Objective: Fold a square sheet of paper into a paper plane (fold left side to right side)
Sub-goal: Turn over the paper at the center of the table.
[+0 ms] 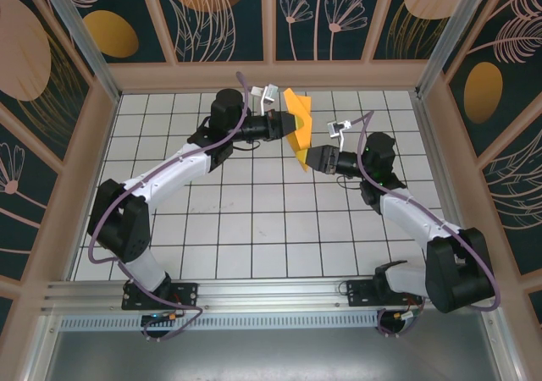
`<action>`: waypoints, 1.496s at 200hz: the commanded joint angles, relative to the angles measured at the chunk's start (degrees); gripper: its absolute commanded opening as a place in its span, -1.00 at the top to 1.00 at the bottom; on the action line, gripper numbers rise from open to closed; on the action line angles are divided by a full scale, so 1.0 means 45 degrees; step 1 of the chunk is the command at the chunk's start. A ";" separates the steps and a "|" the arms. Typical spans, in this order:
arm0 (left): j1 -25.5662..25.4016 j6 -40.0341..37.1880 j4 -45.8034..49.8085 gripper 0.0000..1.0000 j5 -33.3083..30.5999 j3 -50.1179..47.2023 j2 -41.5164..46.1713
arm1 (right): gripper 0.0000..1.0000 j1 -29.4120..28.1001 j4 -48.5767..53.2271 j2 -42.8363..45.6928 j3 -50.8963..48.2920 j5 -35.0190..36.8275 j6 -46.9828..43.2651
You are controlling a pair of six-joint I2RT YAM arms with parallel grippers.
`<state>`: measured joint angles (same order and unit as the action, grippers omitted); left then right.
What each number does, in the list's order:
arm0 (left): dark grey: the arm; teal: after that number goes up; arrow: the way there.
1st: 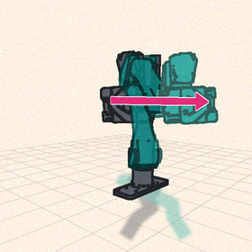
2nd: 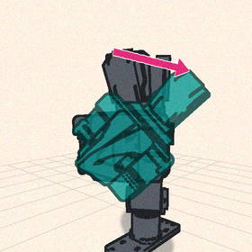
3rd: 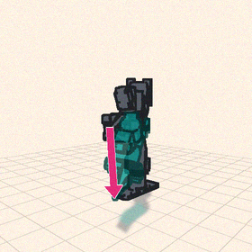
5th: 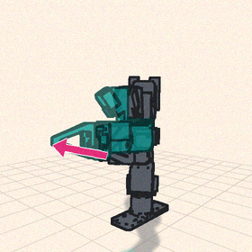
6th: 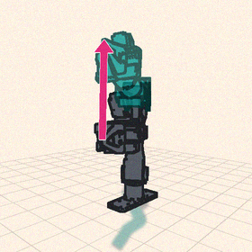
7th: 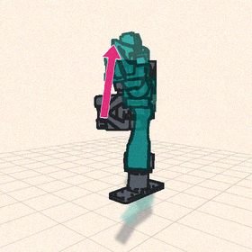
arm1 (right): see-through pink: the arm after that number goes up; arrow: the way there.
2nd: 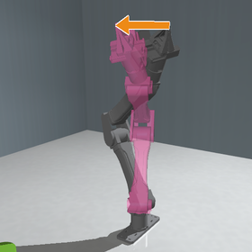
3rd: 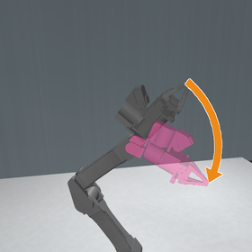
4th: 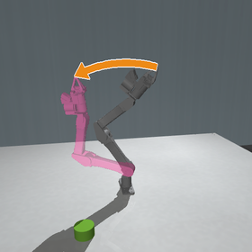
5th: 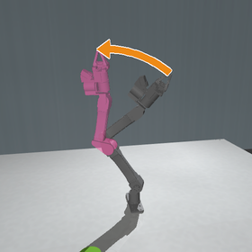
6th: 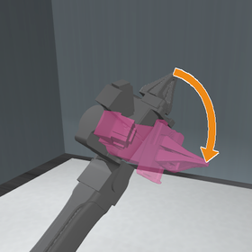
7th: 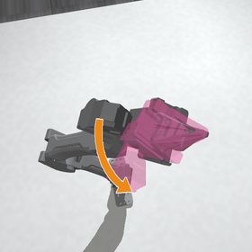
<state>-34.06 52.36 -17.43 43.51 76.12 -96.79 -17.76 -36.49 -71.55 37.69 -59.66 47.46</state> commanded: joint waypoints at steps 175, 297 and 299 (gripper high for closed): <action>-0.0013 -0.0894 0.1255 0.70 -0.2365 -0.0045 0.0728 | -0.69 0.0722 0.5816 0.1852 0.0443 0.2649 -0.4302; -0.0101 0.0039 -0.0154 0.69 -0.0654 -0.0304 0.0213 | -0.31 -0.0040 0.2820 0.0144 0.0723 0.0640 -0.2779; -0.0105 0.0058 -0.0170 0.69 -0.0632 -0.0306 0.0204 | -0.29 -0.0039 0.2793 0.0125 0.0710 0.0625 -0.2760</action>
<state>-34.17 51.24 -14.20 38.20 75.09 -95.35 -17.74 -20.62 -69.60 39.11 -55.22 34.28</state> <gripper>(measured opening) 0.154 0.680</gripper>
